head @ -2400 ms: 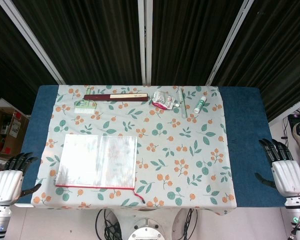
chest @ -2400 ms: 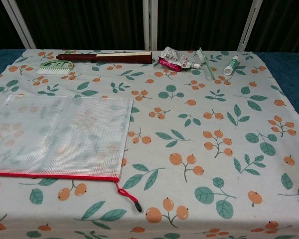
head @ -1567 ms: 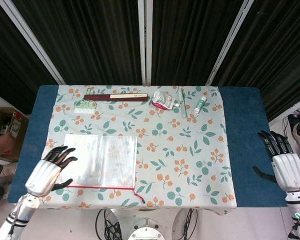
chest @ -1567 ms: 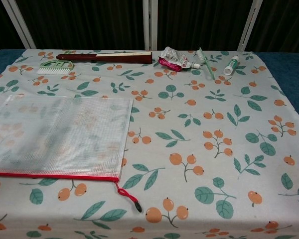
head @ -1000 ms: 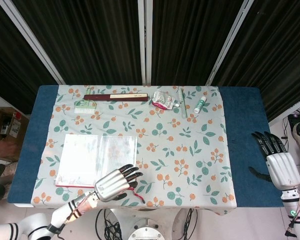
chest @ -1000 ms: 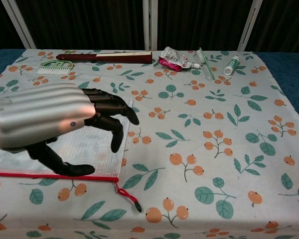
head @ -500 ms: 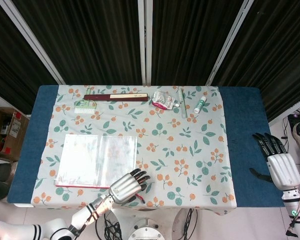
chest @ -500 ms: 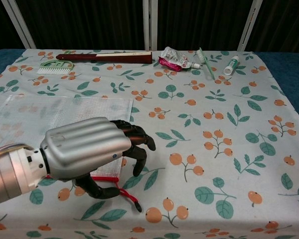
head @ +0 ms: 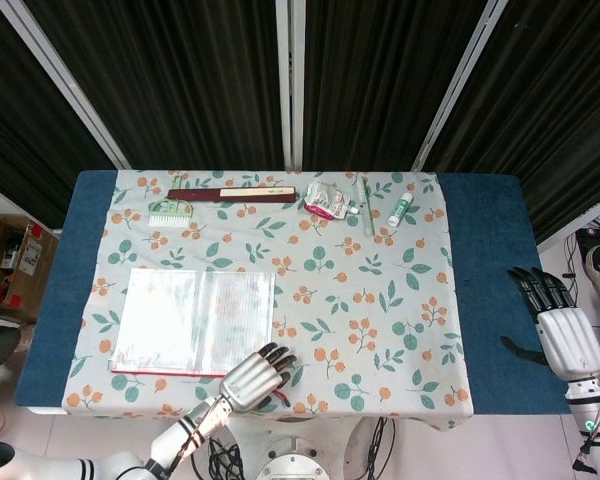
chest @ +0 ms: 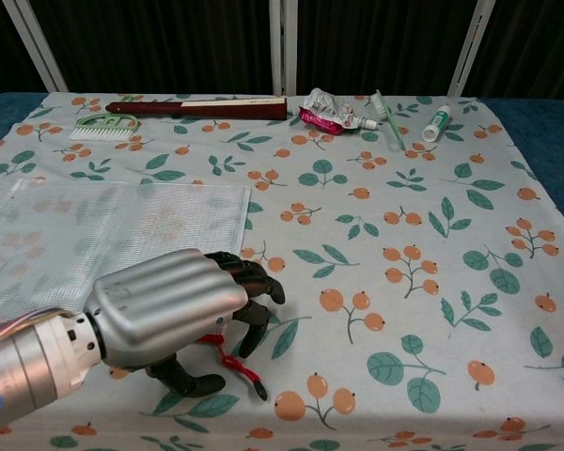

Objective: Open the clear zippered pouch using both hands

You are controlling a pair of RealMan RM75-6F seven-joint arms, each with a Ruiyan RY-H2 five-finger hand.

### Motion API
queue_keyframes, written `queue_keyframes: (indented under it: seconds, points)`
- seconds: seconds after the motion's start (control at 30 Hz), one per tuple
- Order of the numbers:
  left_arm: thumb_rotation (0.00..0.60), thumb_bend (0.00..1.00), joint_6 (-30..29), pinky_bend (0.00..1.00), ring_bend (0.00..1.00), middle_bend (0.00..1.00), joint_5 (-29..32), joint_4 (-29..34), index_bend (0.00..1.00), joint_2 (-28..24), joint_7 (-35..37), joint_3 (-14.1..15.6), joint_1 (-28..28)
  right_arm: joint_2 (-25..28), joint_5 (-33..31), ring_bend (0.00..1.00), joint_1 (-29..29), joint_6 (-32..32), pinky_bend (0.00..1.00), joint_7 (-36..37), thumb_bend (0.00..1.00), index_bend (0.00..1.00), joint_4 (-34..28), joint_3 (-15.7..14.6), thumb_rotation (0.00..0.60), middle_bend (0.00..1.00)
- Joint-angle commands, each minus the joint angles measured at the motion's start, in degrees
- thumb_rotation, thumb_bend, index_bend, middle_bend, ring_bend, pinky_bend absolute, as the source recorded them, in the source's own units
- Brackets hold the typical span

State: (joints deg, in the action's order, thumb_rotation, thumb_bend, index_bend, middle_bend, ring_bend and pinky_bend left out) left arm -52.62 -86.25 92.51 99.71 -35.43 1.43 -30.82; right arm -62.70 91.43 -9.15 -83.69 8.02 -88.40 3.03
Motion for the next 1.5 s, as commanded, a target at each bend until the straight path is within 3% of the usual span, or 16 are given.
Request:
queue_keyframes:
  seconds: [0.03, 0.5, 0.7, 0.97, 1.2, 1.33, 1.5]
  points:
    - [0.6, 0.24, -0.67, 0.18, 0.13, 0.17, 0.03, -0.14, 0.53, 0.42, 0.1, 0.24, 0.06, -0.11, -0.05, 0.0, -0.04, 0.06, 0.08, 0.08, 0.06, 0.0, 0.14, -0.01, 0.6, 0.08]
    - [0.6, 0.24, -0.88, 0.18, 0.13, 0.17, 1.49, -1.85, 0.52, 2.17, -0.06, 1.42, -0.5, -0.38, -0.28, 0.0, -0.03, 0.29, 0.08, 0.4, 0.06, 0.0, 0.58, -0.3, 0.6, 0.08]
    - [0.6, 0.34, -0.7, 0.18, 0.13, 0.17, 2.14, -1.75, 0.53, 2.27, 0.07, 1.48, -0.95, -0.64, -0.49, 0.0, -0.06, 0.5, 0.08, 0.49, 0.06, 0.0, 1.01, -0.37, 0.6, 0.08]
    - [0.6, 0.39, -2.1, 0.18, 0.13, 0.18, 1.58, -1.96, 0.58, 2.4, 2.51, 1.66, -0.89, -0.7, -0.71, 0.0, -0.03, 0.61, 0.08, 0.85, 0.06, 0.0, 1.4, -0.42, 0.6, 0.08]
    - [0.6, 0.42, -12.34, 0.2, 0.15, 0.23, -4.93, -2.51, 0.6, 2.59, 8.51, 1.92, 2.05, -0.18, 0.08, 0.0, -1.56, 2.26, 0.08, 1.12, 0.06, 0.0, 0.45, -0.25, 0.6, 0.08]
    - [0.6, 0.43, -20.32, 0.31, 0.25, 0.33, -9.23, -2.91, 0.64, 2.66, 10.17, 1.98, 4.68, 0.82, 2.08, 0.0, -4.18, 4.48, 0.08, 2.13, 0.06, 0.0, -1.51, 0.07, 0.6, 0.09]
    - [0.6, 0.42, -27.72, 0.45, 0.37, 0.45, -12.63, -1.83, 0.65, 2.29, 7.36, 1.07, 7.47, 2.17, 5.35, 0.0, -9.61, 8.78, 0.08, 2.78, 0.06, 0.0, -5.31, 1.35, 0.6, 0.09]
